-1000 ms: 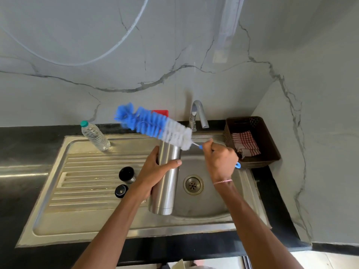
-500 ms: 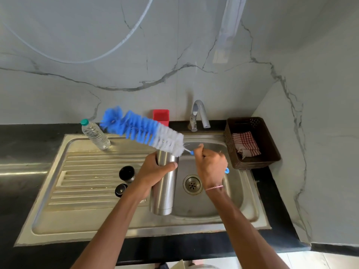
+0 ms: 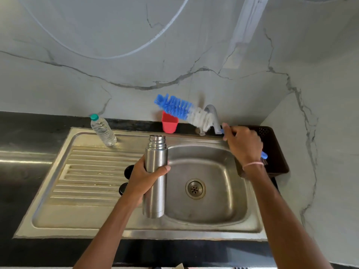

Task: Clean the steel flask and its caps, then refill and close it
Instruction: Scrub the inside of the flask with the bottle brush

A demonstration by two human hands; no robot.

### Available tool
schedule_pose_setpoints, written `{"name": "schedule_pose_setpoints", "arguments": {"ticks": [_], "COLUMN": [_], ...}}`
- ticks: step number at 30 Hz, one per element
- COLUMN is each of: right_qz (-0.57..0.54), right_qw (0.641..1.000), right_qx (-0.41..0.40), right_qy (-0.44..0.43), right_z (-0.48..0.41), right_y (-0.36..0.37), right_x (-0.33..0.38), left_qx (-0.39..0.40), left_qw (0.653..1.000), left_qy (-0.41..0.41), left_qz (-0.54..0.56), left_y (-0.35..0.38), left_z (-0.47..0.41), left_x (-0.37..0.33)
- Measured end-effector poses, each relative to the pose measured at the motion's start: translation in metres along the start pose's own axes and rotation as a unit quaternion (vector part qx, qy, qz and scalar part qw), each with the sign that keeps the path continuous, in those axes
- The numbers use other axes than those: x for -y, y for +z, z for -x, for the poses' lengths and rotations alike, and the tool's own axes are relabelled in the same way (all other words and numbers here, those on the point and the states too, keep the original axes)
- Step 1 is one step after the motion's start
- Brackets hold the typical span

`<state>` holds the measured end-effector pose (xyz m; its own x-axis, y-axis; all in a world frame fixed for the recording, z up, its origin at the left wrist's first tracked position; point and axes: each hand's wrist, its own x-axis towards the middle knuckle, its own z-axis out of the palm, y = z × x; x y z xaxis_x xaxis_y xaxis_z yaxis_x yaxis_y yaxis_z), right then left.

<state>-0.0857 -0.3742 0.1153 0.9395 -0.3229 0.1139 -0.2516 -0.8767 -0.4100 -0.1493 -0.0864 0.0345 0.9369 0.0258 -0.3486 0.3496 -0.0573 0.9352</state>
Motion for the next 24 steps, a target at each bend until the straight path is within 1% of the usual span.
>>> {"name": "schedule_pose_setpoints", "arguments": {"ticks": [3,5,10,15,18,20,24], "right_qz": [0.078,0.147,0.301,0.405,0.451,0.468,0.453], "right_qw": [0.992,0.981,0.932,0.873,0.838,0.821,0.821], "right_qx": [0.029,0.03,-0.001,0.001,0.015,0.029,0.059], "right_qy": [-0.09,-0.126,-0.202,-0.271,-0.308,-0.326,-0.343], "right_z": [-0.03,-0.052,-0.089,-0.108,-0.112,-0.114,-0.117], "right_y": [-0.018,-0.019,-0.011,-0.002,0.01,0.019,0.041], "right_x": [0.024,0.042,0.077,0.117,0.139,0.155,0.177], "left_qx": [-0.03,-0.044,-0.044,-0.067,-0.062,-0.058,-0.062], "left_qw": [0.999,0.998,0.996,0.994,0.993,0.992,0.992], "left_qy": [0.002,0.004,0.004,0.002,-0.003,-0.004,-0.005], "left_qz": [0.018,0.034,0.08,0.091,0.103,0.109,0.113], "left_y": [-0.002,-0.004,-0.013,-0.021,-0.024,-0.026,-0.03], "left_z": [-0.002,-0.003,-0.008,-0.013,-0.015,-0.018,-0.02], "left_x": [-0.001,-0.003,-0.002,0.001,0.003,0.004,0.006]}}
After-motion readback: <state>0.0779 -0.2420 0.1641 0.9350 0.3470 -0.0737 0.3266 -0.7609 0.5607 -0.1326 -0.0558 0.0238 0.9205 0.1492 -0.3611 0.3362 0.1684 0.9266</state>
